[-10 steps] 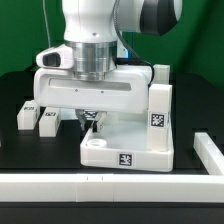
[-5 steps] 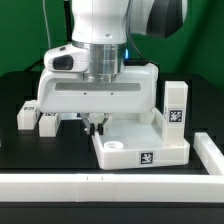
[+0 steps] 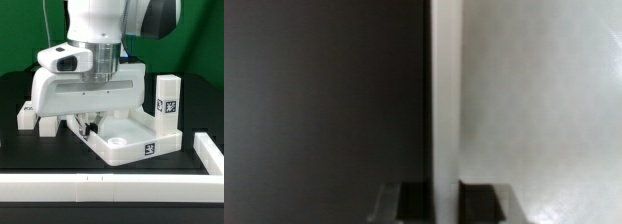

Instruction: Assemble desk

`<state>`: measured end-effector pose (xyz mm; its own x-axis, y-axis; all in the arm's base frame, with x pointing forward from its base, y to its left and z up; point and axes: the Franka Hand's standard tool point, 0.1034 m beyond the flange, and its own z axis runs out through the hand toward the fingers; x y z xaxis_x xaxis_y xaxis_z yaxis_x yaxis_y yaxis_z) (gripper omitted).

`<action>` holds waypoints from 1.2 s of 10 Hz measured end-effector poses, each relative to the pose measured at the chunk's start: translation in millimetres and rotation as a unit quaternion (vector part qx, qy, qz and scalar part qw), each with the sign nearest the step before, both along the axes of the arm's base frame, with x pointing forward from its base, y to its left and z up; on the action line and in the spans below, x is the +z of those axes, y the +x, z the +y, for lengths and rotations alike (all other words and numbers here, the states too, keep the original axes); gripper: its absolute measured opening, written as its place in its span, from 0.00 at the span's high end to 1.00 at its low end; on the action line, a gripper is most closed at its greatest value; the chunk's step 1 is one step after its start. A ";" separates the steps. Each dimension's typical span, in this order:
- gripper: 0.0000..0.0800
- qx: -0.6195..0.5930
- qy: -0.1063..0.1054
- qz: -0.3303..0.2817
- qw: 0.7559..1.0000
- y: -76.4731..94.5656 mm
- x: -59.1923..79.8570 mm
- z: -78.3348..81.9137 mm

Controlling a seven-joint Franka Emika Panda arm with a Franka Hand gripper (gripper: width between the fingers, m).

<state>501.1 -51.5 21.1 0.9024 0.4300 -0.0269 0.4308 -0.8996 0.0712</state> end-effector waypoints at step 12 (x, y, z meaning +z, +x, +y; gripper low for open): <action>0.92 0.412 -0.042 0.037 0.909 34.9 7.4 25.7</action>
Offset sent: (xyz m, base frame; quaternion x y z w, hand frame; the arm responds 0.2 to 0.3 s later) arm 0.0271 0.0258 -0.0011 0.0076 0.0000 -0.2391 0.9710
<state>536.1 -25.9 28.5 0.2691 0.9530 -0.1390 0.9627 -0.2618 0.0685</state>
